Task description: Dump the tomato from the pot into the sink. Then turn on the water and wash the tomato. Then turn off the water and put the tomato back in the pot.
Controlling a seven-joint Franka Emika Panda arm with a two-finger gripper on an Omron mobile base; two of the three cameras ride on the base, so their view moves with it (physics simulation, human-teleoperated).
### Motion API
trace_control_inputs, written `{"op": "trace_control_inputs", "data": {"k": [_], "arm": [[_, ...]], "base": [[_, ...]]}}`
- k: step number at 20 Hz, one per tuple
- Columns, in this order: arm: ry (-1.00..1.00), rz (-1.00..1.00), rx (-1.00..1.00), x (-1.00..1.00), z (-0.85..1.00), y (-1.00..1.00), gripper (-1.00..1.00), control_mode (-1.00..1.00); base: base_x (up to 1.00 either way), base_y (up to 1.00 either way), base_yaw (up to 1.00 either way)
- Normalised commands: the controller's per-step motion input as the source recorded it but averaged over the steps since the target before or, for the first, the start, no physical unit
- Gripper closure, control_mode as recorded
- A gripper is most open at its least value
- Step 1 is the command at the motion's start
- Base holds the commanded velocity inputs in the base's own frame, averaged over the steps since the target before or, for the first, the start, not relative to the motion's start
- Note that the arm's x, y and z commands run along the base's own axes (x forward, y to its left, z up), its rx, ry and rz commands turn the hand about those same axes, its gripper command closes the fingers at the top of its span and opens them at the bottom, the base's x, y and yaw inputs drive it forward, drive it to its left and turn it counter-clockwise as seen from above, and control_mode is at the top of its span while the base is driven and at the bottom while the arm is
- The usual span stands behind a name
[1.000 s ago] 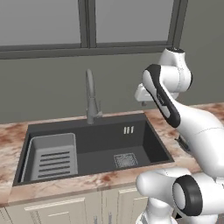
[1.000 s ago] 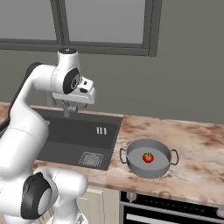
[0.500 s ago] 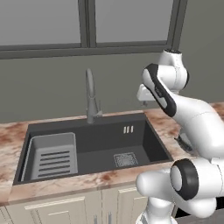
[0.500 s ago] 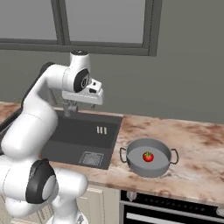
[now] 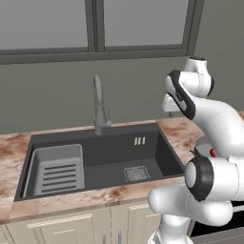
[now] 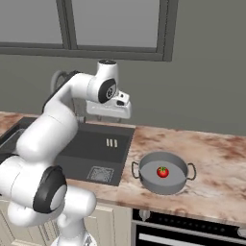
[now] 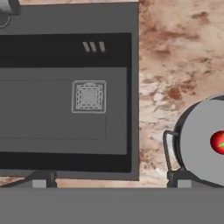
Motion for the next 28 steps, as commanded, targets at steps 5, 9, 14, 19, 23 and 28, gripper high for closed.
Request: {"op": "trace_control_inputs", "data": {"k": [5,9,14,19,23,28], "arm": [[0.07,0.00,-0.02,0.00,-0.28,-0.61,-1.00,-1.00],[0.10,0.00,0.00,0.00,-0.35,-0.45,-1.00,-1.00],[0.13,0.00,0.00,0.00,-0.41,-0.30,-1.00,-1.00],[0.09,0.00,0.00,0.00,-0.31,-0.24,-1.00,-1.00],[0.07,0.00,0.00,0.00,-0.21,-0.08,-1.00,-1.00],[0.02,0.00,-0.01,0.00,-0.12,-0.02,-1.00,-1.00]], "base": [[0.00,0.00,0.00],[0.00,0.00,0.00],[0.00,0.00,0.00],[0.00,0.00,0.00],[0.00,0.00,0.00],[0.00,0.00,0.00]]}}
